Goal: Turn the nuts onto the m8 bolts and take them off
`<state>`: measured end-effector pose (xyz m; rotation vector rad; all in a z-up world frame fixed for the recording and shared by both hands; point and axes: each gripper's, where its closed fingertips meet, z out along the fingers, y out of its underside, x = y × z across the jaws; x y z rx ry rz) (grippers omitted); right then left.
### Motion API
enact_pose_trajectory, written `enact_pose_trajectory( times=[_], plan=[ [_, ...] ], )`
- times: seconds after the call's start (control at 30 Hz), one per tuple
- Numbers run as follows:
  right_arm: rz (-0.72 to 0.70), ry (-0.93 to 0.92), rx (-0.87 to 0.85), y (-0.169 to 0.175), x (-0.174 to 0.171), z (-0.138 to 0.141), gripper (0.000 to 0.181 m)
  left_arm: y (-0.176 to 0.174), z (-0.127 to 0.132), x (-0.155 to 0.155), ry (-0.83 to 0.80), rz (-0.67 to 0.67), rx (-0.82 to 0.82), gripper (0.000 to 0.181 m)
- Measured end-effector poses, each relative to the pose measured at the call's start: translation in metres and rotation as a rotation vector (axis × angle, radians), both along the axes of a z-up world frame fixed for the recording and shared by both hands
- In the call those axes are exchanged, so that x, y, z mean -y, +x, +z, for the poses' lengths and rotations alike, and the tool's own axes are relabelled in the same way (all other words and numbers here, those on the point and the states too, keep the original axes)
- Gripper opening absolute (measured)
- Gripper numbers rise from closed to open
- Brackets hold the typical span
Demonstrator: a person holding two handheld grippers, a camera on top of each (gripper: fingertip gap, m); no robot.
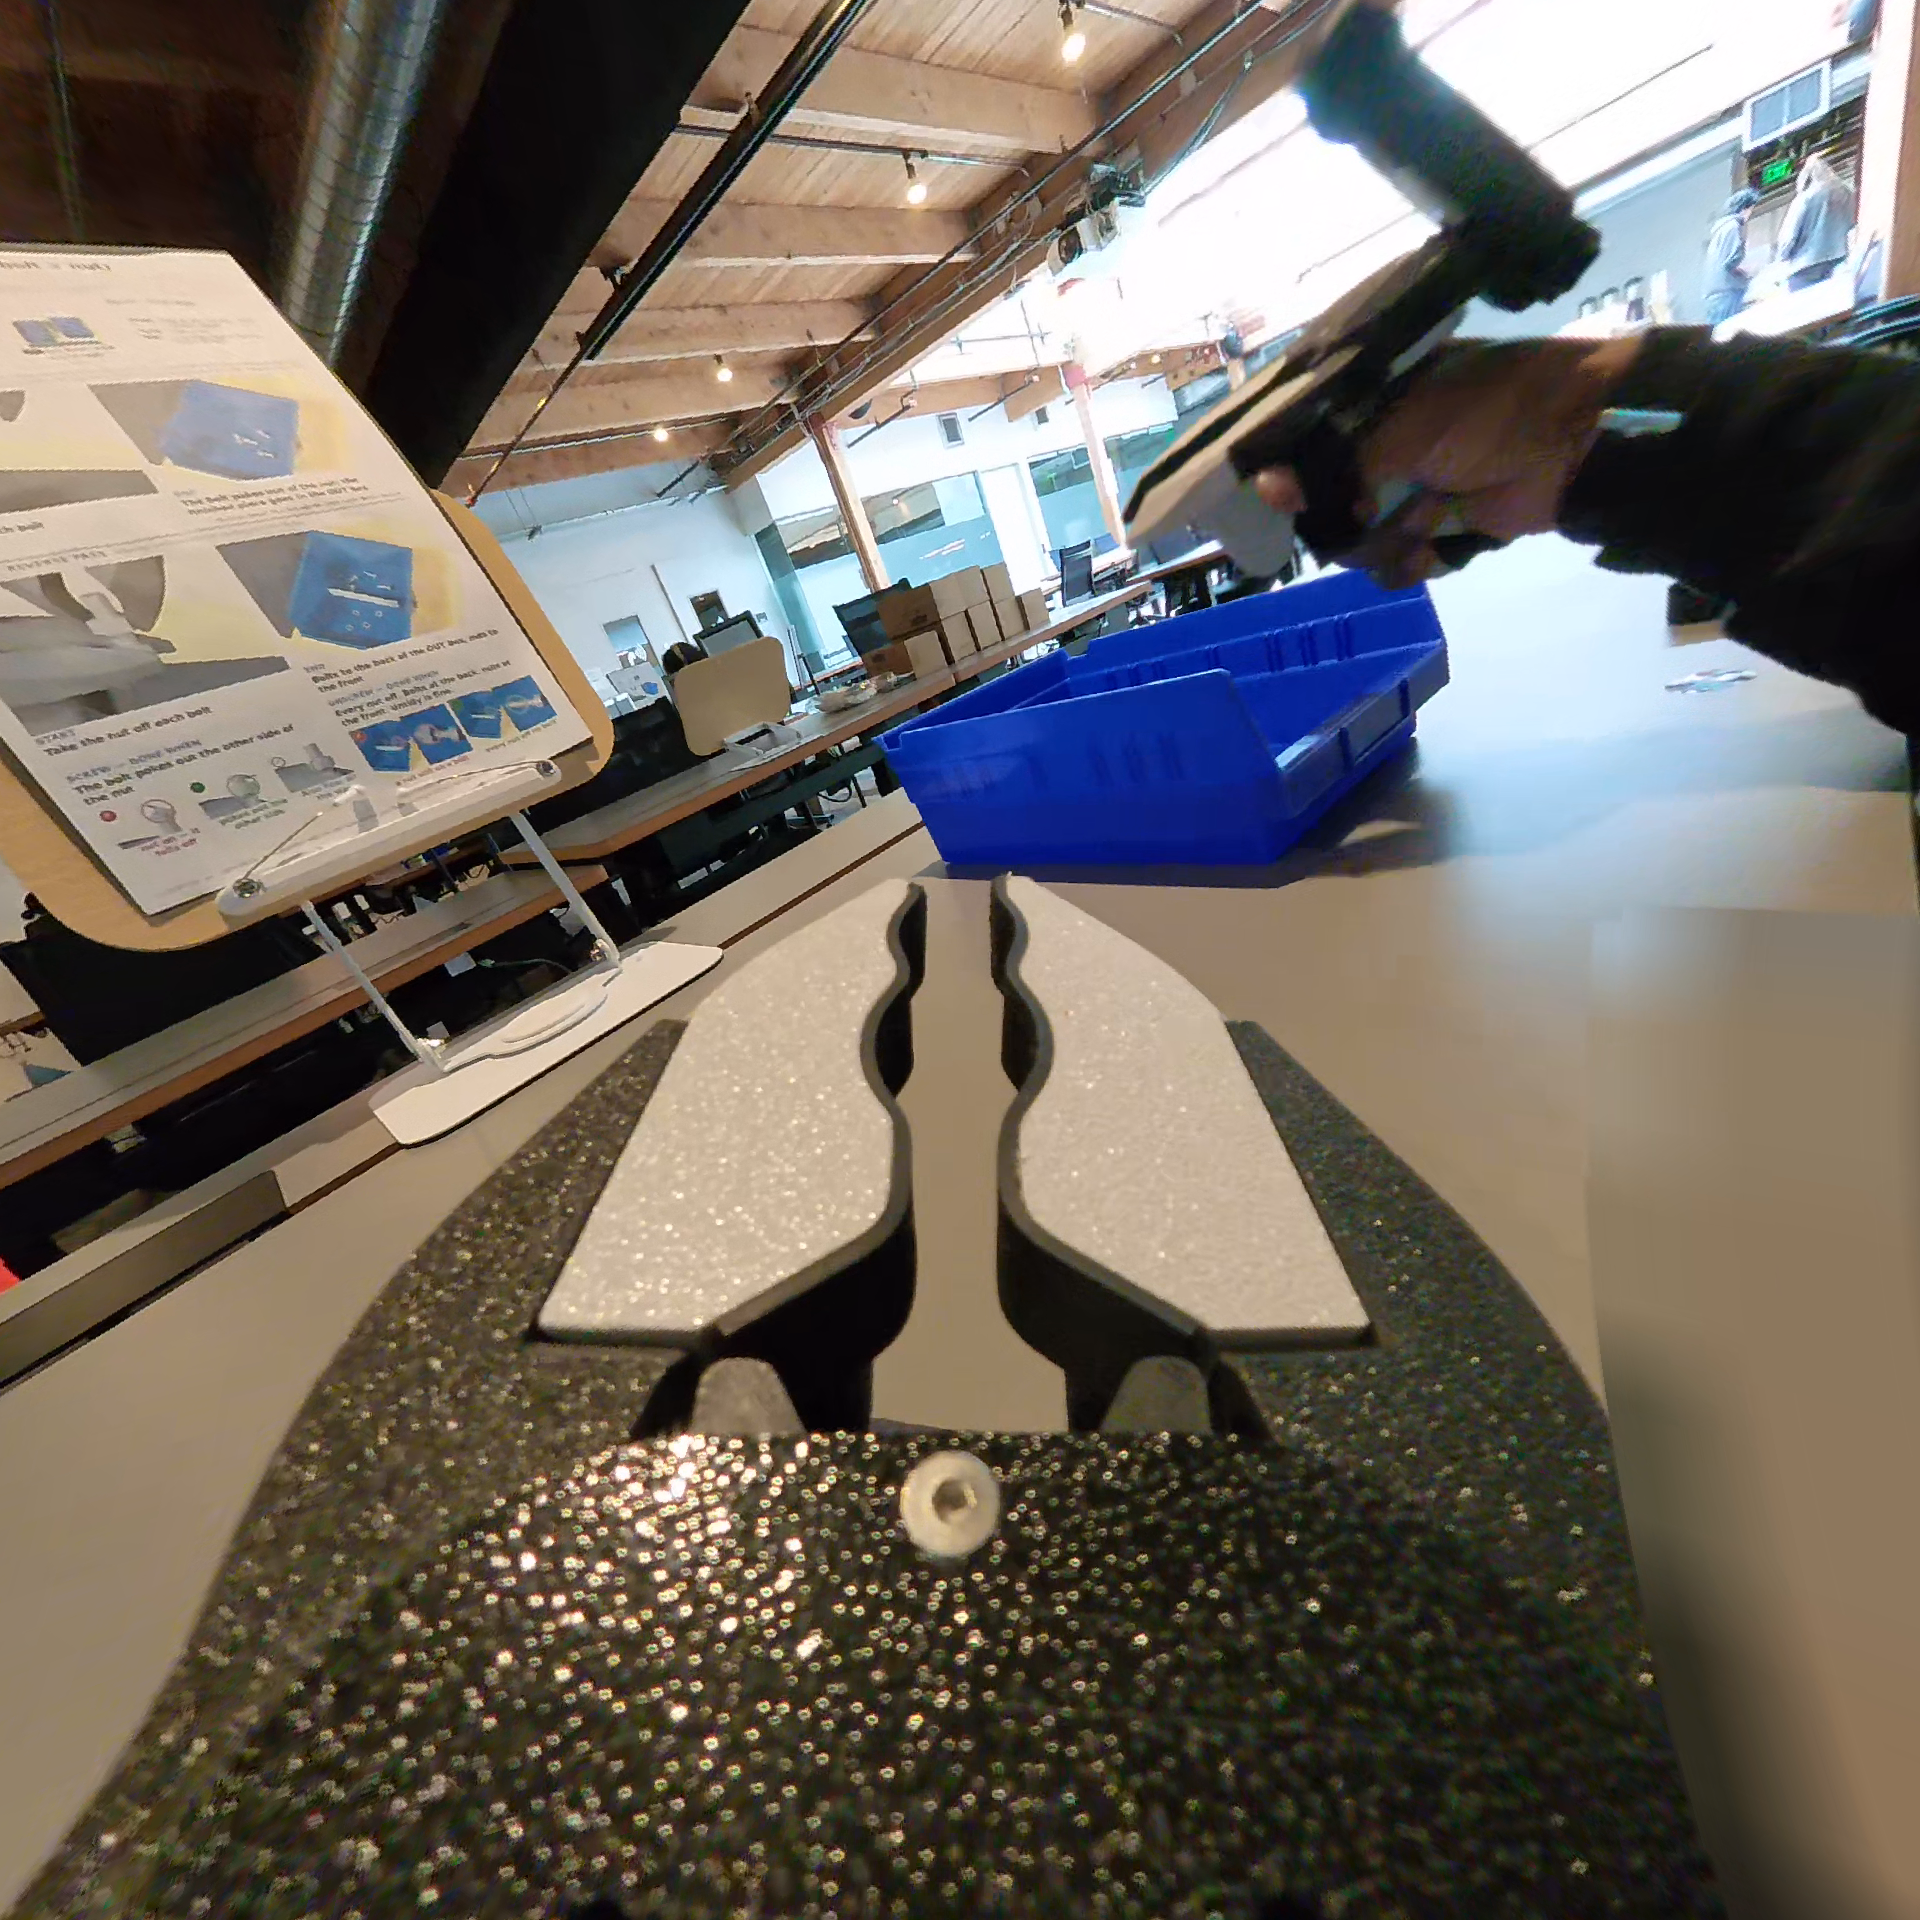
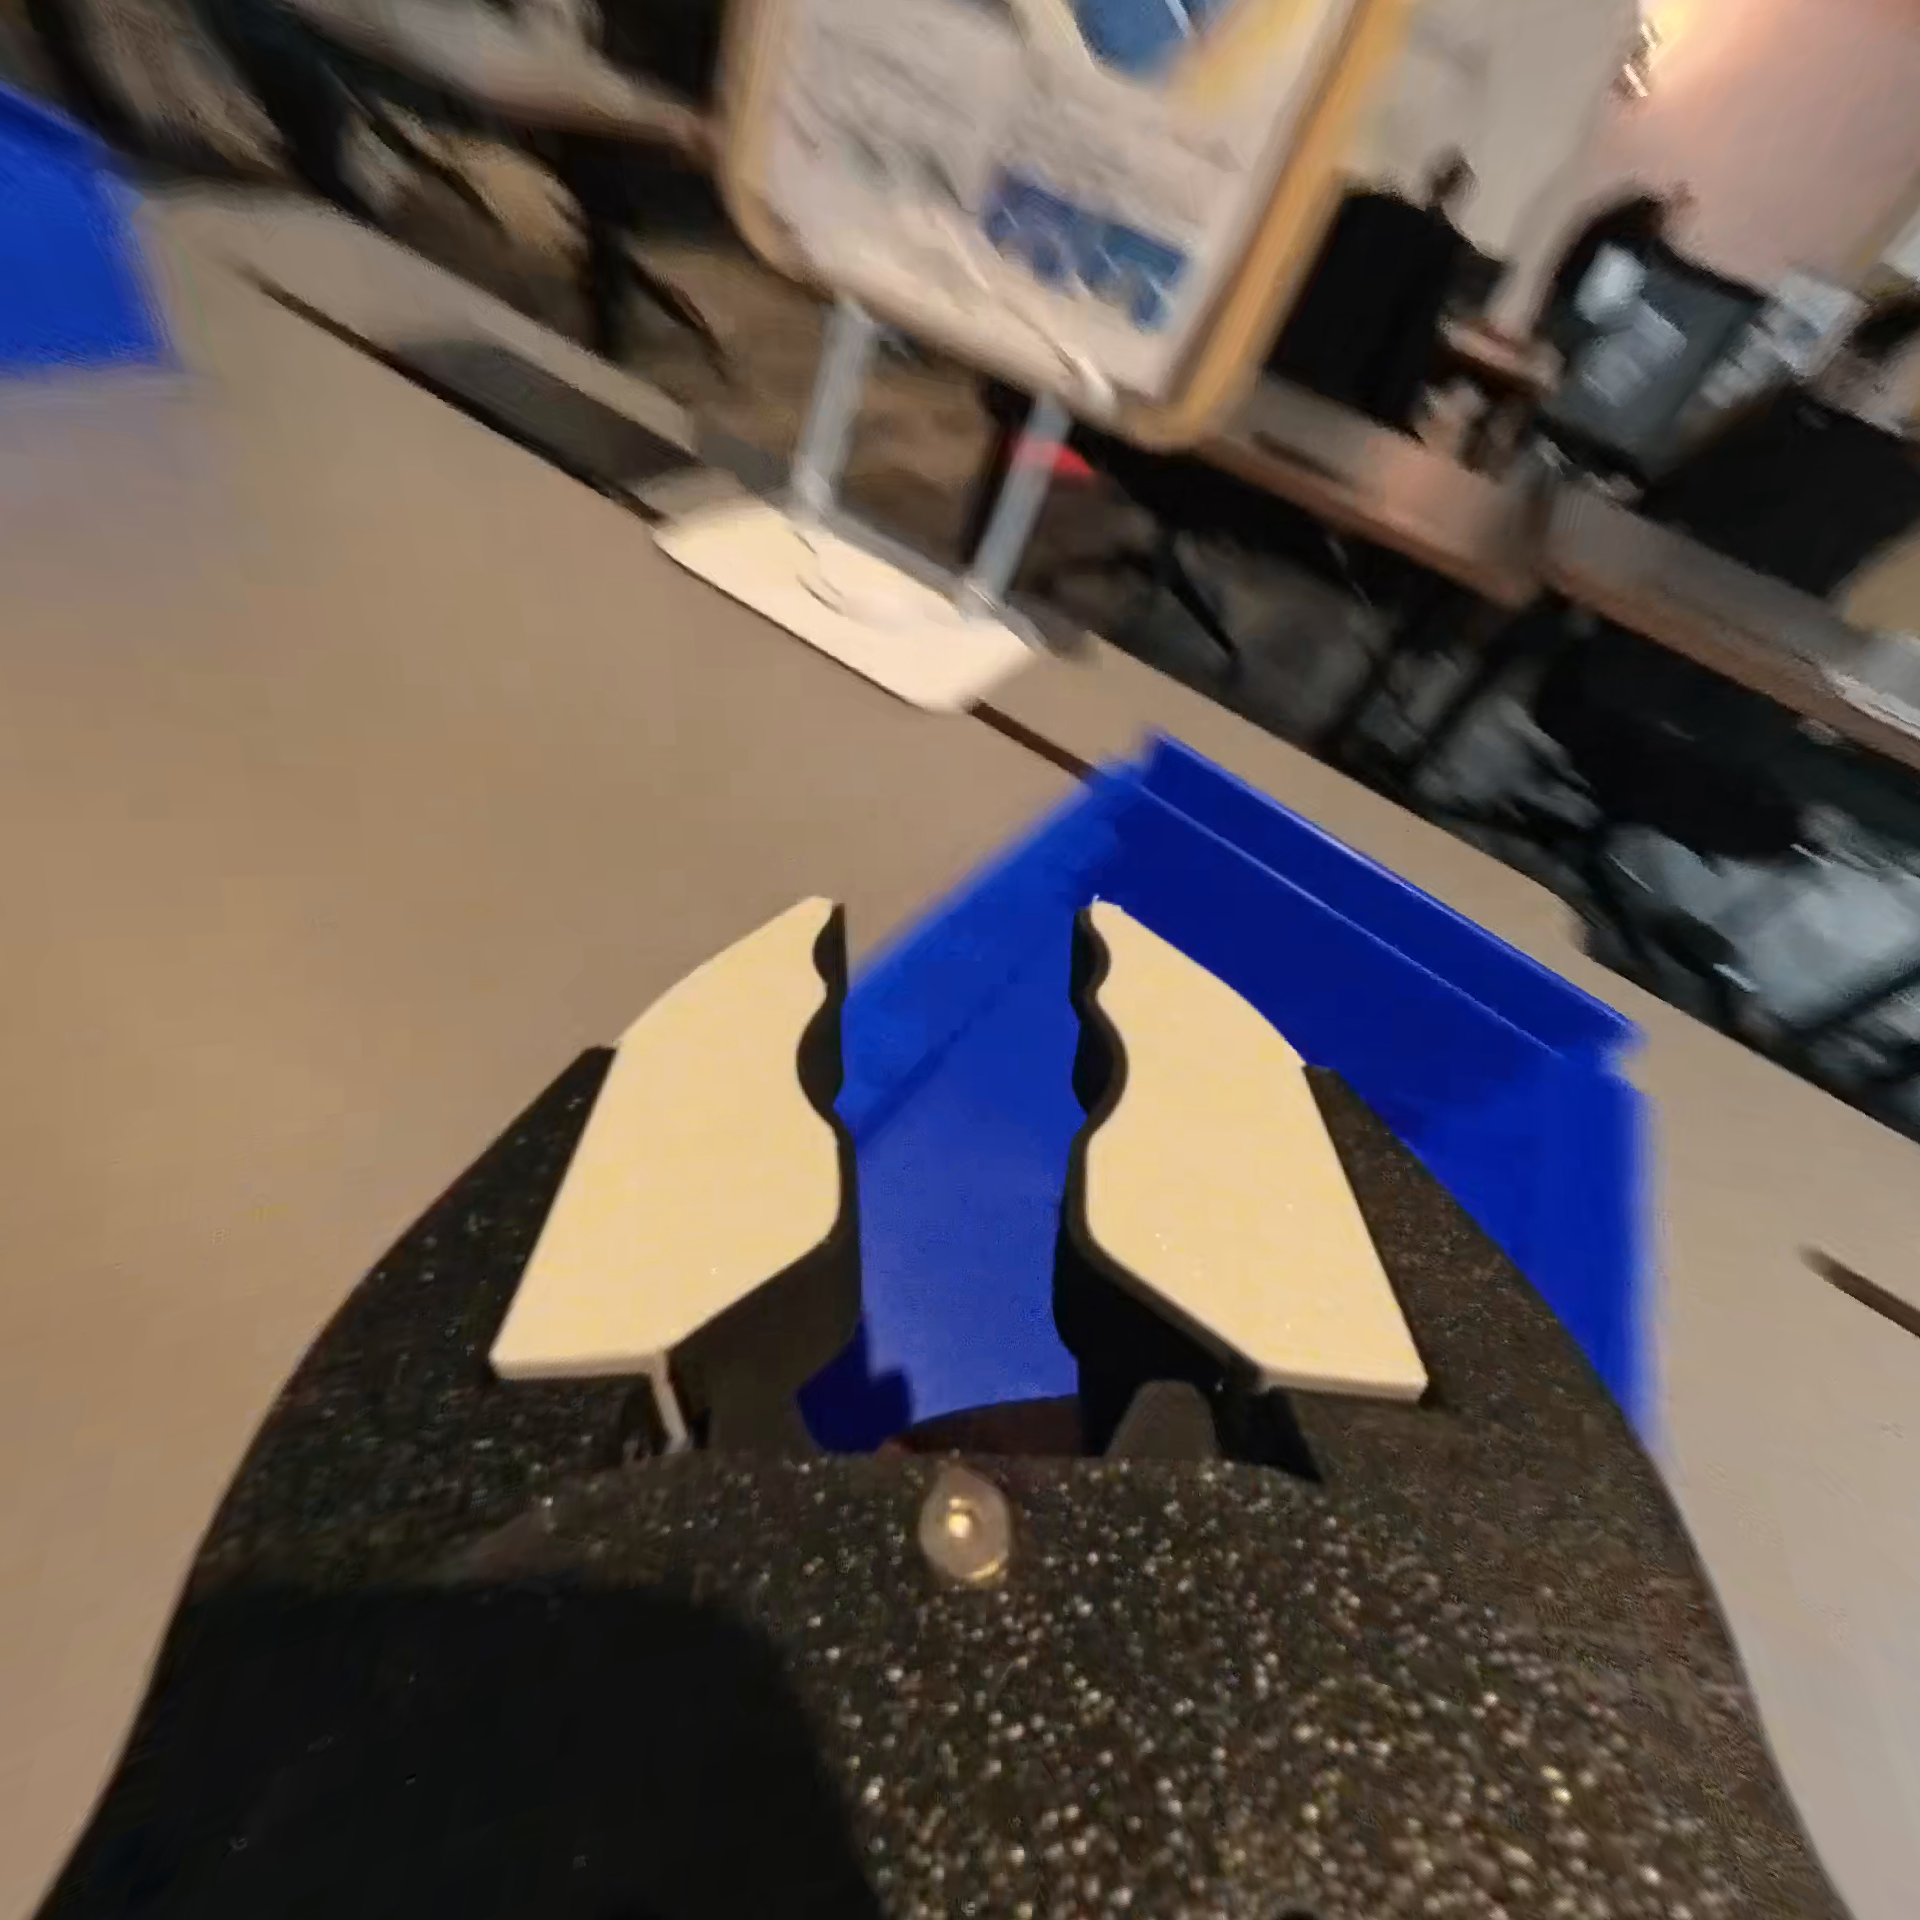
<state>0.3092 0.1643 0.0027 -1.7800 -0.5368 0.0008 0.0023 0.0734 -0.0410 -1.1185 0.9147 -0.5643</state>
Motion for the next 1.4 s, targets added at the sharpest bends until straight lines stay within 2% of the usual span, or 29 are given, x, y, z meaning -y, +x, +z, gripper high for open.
enact_pose_trajectory(
  times=[0.07, 0.13, 0.23, 0.3, 0.43, 0.5, 0.57, 0.63, 0.73, 0.8, 0.87, 0.93, 1.0, 1.07, 1.17, 1.23, 1.4],
  plan=[
    [0.17, 0.074, -0.102, -0.059, 0.025, 0.012, 0.04, 0.0, 0.0, -0.001, -0.004, 0.006, 0.001, 0.011],
    [0.32, 0.125, -0.17, -0.119, 0.049, 0.012, 0.038, -0.002, -0.001, -0.004, -0.013, 0.023, 0.004, 0.012],
    [0.482, 0.115, -0.238, -0.194, 0.072, -0.013, 0.038, -0.011, 0.001, -0.011, -0.037, 0.074, 0.04, 0.013],
    [0.539, 0.076, -0.273, -0.226, 0.08, -0.034, 0.038, -0.024, 0.005, -0.017, -0.06, 0.118, 0.09, 0.014],
    [0.552, 0.029, -0.24, -0.249, 0.081, -0.064, 0.037, -0.059, 0.018, -0.028, -0.064, 0.216, 0.139, 0.016],
    [0.553, -0.003, -0.224, -0.253, 0.082, -0.076, 0.037, -0.091, 0.035, -0.034, -0.018, 0.306, 0.124, 0.017],
    [0.558, -0.032, -0.216, -0.255, 0.083, -0.084, 0.037, -0.136, 0.057, -0.044, 0.018, 0.445, 0.092, 0.018],
    [0.562, -0.038, -0.212, -0.256, 0.084, -0.084, 0.035, -0.197, 0.075, -0.062, -0.013, 0.629, 0.022, 0.019],
    [0.565, -0.051, -0.216, -0.256, 0.085, -0.085, 0.035, -0.288, 0.082, -0.094, -0.243, 0.798, -0.133, 0.023],
    [0.568, -0.054, -0.22, -0.256, 0.084, -0.085, 0.034, -0.347, 0.073, -0.118, -0.406, 0.88, -0.296, 0.023],
    [0.573, -0.057, -0.221, -0.256, 0.085, -0.085, 0.034, -0.398, 0.045, -0.145, -0.622, 0.907, -0.445, 0.024],
    [0.582, -0.06, -0.22, -0.257, 0.085, -0.086, 0.034, -0.423, 0.006, -0.167, -0.824, 0.81, -0.576, 0.025],
    [0.588, -0.062, -0.215, -0.257, 0.086, -0.086, 0.034, -0.433, -0.031, -0.182, -0.955, 0.691, -0.665, 0.025],
    [0.599, -0.065, -0.219, -0.257, 0.087, -0.086, 0.033, -0.43, -0.052, -0.193, -0.959, 0.587, -0.709, 0.023],
    [0.608, -0.073, -0.227, -0.257, 0.087, -0.086, 0.032, -0.419, -0.071, -0.2, -0.825, 0.467, -0.833, 0.026],
    [0.612, -0.077, -0.228, -0.257, 0.087, -0.087, 0.032, -0.414, -0.081, -0.204, -0.78, 0.44, -0.891, 0.032],
    [0.621, -0.087, -0.216, -0.259, 0.088, -0.089, 0.031, -0.431, -0.118, -0.197, -0.917, 0.418, -1.011, 0.036]
  ],
)
